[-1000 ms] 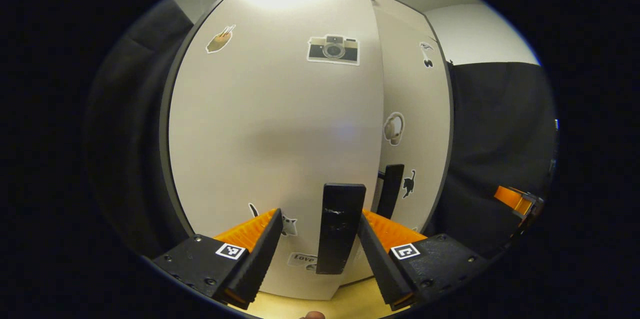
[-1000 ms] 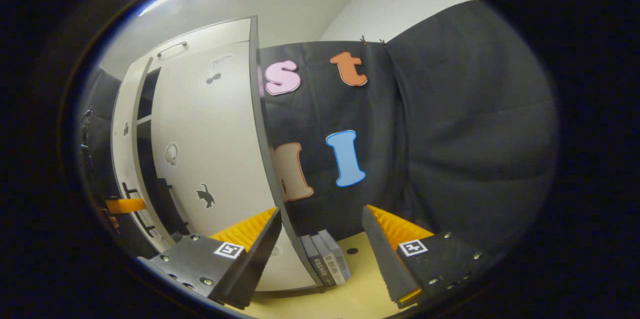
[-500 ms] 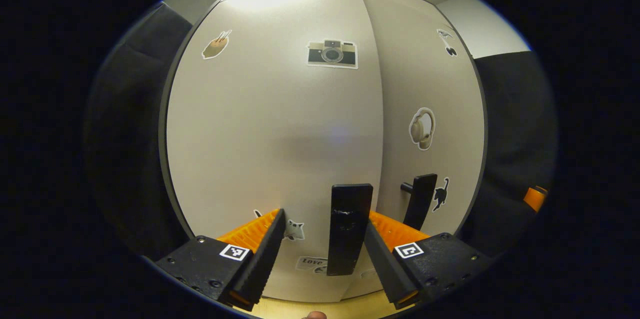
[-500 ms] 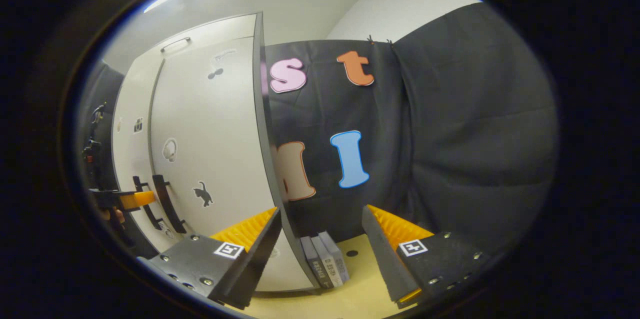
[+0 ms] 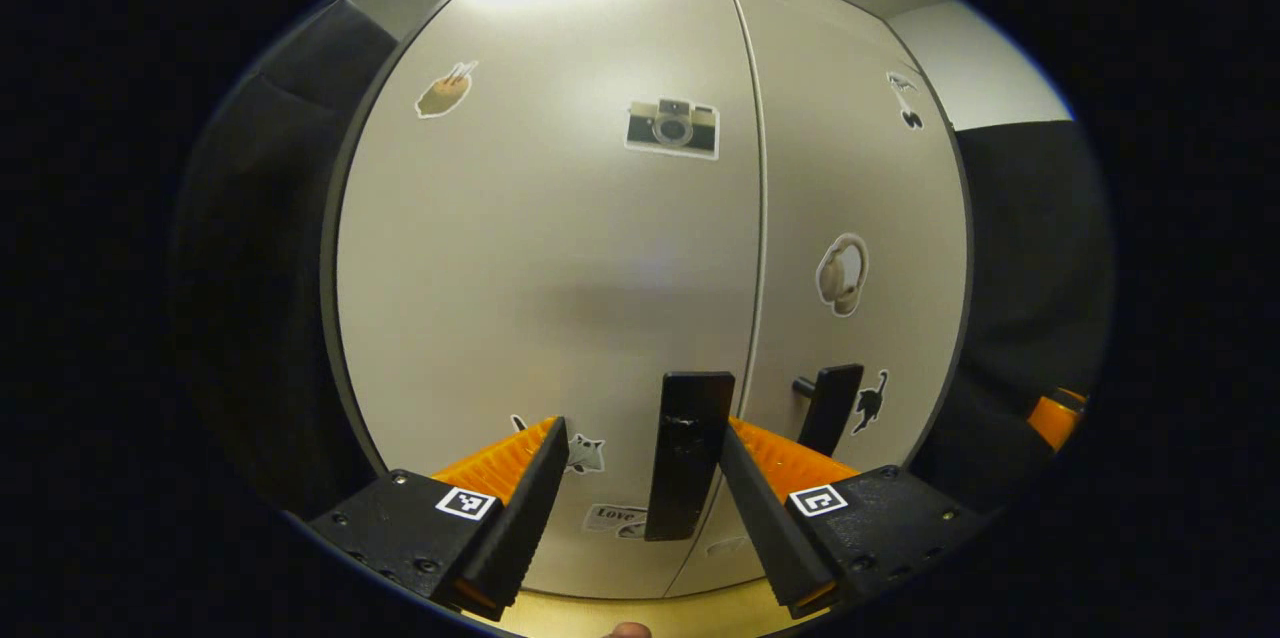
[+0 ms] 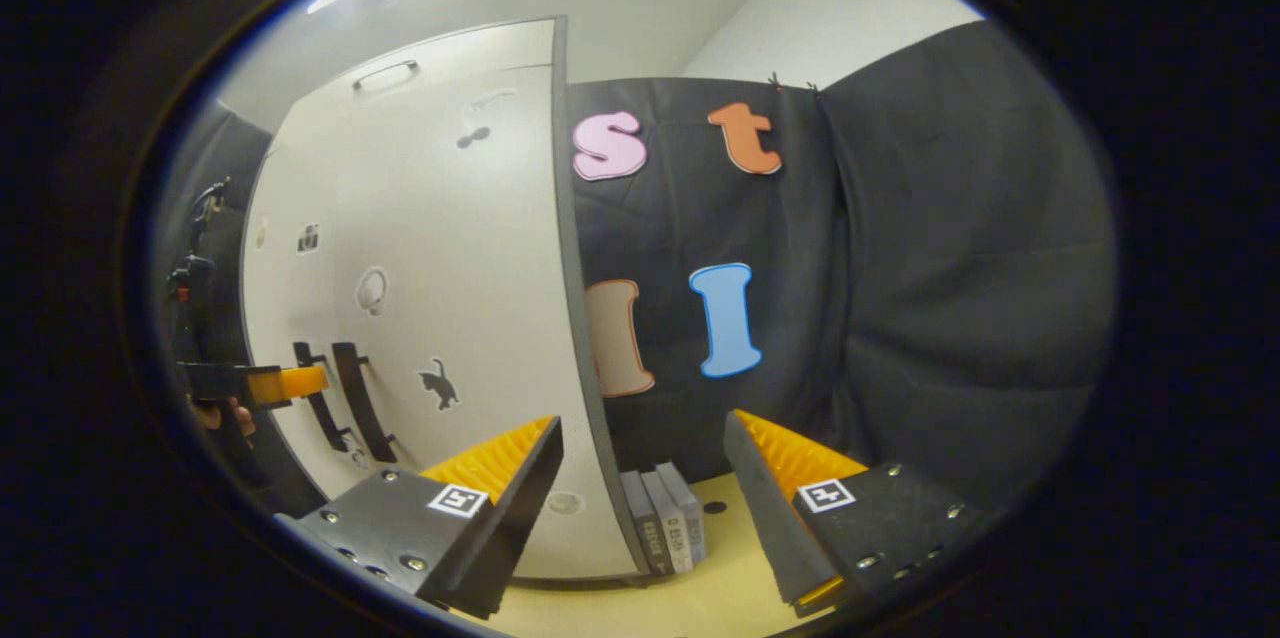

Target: Grab one shoe with the right hand and put it into the shoe cabinet, grab the other shoe with the left hand and put it into the shoe cabinet; then close the right door with the right hand and the left door with the left hand.

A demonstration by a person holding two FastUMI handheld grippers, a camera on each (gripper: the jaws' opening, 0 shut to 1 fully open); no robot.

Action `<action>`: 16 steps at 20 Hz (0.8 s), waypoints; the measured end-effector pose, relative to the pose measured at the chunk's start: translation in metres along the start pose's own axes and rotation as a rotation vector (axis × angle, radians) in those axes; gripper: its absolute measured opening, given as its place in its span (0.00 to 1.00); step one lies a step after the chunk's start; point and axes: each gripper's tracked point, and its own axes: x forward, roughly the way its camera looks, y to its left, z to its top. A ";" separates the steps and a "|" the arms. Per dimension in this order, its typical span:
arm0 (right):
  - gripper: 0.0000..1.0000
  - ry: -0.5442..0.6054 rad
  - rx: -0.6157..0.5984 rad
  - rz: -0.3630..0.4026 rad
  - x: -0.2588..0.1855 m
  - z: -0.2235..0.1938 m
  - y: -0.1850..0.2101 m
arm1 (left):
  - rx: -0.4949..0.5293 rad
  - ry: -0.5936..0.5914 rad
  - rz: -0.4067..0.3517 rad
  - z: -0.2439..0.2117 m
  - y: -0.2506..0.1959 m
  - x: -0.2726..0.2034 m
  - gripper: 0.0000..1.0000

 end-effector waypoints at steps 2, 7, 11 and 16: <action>0.95 -0.028 -0.026 0.032 -0.004 0.023 0.024 | 0.011 -0.034 -0.003 0.019 -0.003 -0.020 0.91; 0.96 -0.063 -0.036 0.143 -0.019 0.060 0.089 | 0.054 -0.063 0.000 0.042 -0.011 -0.065 0.89; 0.96 -0.056 -0.050 0.220 -0.040 0.056 0.120 | 0.070 -0.070 0.029 0.040 -0.011 -0.089 0.89; 0.96 -0.015 -0.072 0.265 -0.064 0.037 0.126 | 0.032 -0.086 0.036 0.039 -0.019 -0.106 0.89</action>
